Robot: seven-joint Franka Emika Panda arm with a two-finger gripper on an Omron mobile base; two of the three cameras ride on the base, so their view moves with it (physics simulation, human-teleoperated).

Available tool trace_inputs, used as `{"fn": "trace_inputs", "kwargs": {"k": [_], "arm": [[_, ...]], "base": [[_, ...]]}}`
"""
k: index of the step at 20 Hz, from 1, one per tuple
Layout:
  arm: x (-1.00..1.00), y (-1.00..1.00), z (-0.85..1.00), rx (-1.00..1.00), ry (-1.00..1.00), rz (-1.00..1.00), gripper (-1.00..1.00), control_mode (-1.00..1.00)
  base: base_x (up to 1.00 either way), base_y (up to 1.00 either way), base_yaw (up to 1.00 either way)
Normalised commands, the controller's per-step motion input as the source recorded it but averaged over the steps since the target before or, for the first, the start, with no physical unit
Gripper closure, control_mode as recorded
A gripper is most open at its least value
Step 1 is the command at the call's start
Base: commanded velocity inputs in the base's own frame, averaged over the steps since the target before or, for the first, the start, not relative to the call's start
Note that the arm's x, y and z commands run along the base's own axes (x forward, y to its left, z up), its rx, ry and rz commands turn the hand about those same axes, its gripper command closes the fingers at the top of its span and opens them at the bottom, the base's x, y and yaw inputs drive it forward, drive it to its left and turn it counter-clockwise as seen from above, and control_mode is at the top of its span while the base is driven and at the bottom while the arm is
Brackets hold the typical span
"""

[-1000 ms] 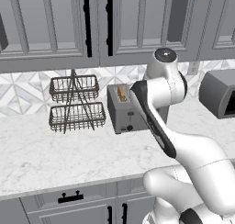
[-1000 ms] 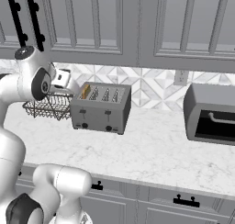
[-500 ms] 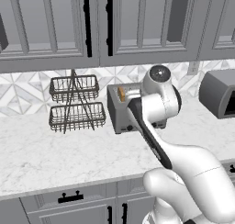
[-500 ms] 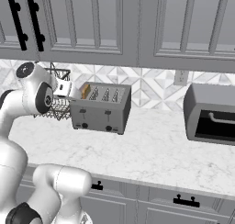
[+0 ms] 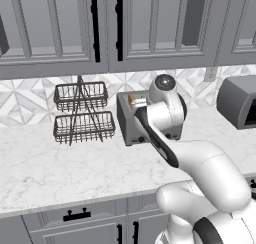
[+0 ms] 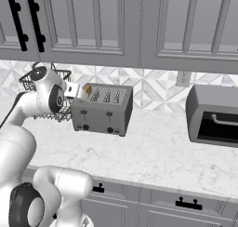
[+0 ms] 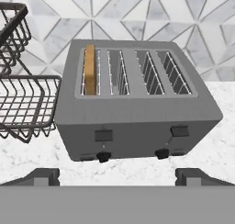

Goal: Start the toaster. Once the lever pops up, take the bread to the plate on the dining counter.

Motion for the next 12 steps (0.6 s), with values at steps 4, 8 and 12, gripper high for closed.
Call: {"fn": "trace_inputs", "kwargs": {"k": [4, 8, 12], "arm": [[0.46, 0.2, -0.25, 0.0, 0.0, 0.0, -1.0, -1.0], [0.47, 0.09, -0.21, 0.0, 0.0, 0.0, -1.0, -1.0], [0.44, 0.0, -0.15, 0.01, 0.0, 0.0, -1.0, -1.0]], "base": [[0.0, 0.0, 0.0], [0.0, 0.0, 0.0], [0.0, 0.0, 0.0]]}}
